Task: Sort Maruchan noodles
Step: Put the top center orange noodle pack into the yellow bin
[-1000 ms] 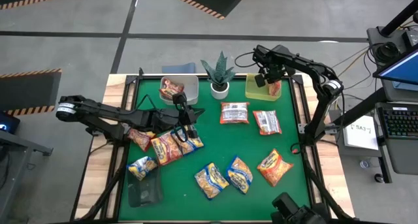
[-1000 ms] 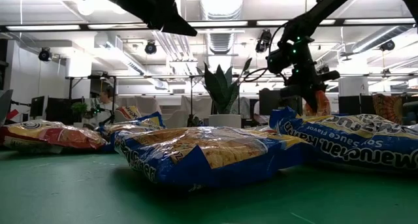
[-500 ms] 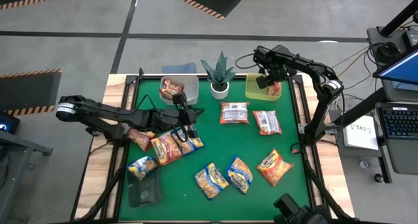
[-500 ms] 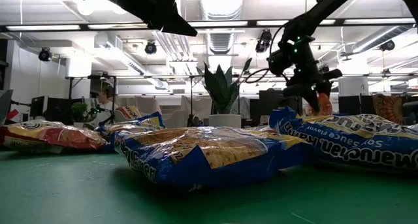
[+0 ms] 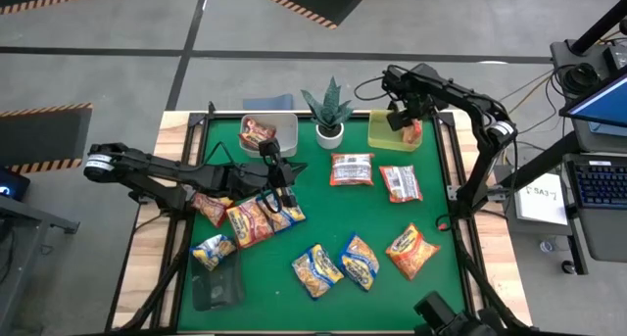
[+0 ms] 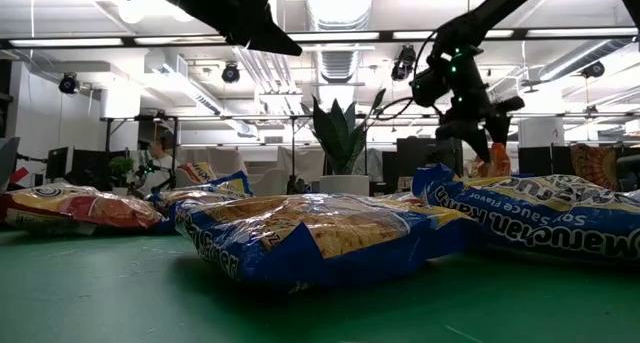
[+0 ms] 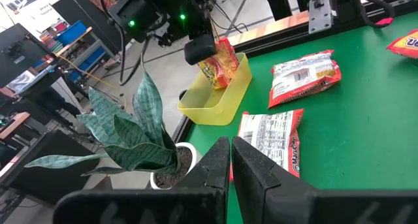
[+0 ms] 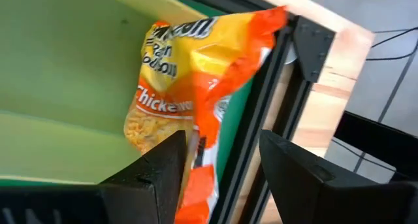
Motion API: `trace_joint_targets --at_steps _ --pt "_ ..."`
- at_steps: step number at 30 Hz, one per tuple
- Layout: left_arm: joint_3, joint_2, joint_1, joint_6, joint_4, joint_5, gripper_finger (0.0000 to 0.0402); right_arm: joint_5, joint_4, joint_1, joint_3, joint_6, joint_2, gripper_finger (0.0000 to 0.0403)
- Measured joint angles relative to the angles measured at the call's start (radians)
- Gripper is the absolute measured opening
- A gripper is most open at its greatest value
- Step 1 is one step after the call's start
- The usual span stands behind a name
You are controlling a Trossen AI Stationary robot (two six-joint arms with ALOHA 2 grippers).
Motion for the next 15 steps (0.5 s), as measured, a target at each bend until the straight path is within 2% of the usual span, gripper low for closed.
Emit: trace_joint_targets --at_steps 8,15 --pt "0.000 0.000 0.000 0.000 0.000 0.000 0.0000 0.000 -0.025 0.034 0.054 0.000 -0.104 0.0185" --pt "0.000 0.000 0.000 0.000 0.000 0.000 0.0000 0.000 -0.004 0.168 0.031 0.009 -0.295 0.0185"
